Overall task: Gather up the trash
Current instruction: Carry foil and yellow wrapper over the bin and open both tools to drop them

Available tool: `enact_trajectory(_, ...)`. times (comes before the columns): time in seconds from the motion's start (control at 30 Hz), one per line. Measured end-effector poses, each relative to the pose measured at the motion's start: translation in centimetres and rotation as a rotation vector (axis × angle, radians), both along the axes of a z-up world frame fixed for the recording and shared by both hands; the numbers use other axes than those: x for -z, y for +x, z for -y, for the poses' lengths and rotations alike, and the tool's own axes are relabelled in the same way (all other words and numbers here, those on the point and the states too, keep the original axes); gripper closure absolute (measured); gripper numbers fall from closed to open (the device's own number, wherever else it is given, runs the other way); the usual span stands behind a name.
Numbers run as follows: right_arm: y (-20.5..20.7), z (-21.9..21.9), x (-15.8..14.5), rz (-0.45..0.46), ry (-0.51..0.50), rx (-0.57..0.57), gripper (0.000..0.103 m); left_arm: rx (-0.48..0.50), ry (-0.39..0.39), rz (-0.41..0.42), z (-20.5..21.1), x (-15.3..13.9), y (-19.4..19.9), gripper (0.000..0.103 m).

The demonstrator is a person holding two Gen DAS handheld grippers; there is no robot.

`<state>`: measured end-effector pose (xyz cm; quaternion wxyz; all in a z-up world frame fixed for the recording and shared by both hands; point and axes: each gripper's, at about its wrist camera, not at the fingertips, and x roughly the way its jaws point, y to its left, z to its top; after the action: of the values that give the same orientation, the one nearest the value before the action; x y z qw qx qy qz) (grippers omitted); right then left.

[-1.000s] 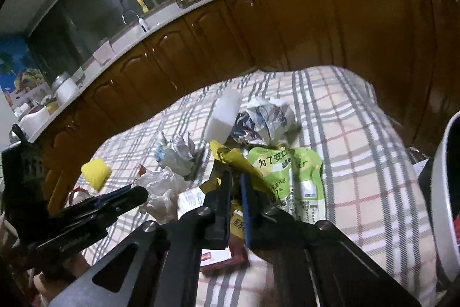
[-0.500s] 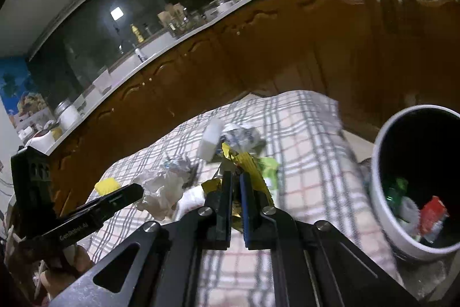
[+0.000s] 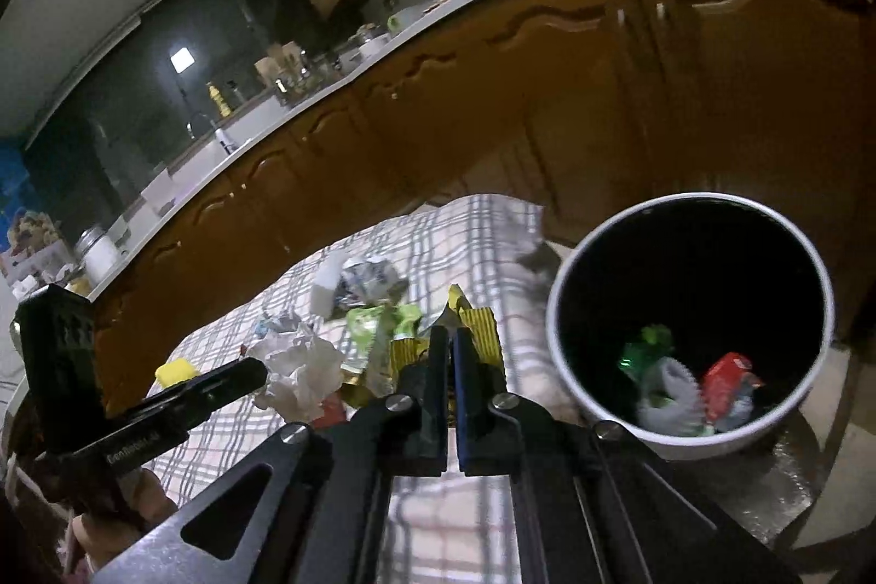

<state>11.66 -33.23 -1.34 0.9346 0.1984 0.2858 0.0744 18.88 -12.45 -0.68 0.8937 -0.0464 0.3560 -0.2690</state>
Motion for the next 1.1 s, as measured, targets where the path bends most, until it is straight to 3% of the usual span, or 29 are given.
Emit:
enact_trajectory(0.57, -2.2, 7.2, -0.4, 0.026, 0.004, 0.153, 0.102, 0.134, 0.023, 0.028, 8.9, -1.6, 0.5, 0.08)
enact_trajectory(1.1, -1.0, 11.4, 1.3, -0.008, 0.016, 0.213, 0.102, 0.214, 0.073, -0.012, 16.0, 0.2, 2.6, 0.08)
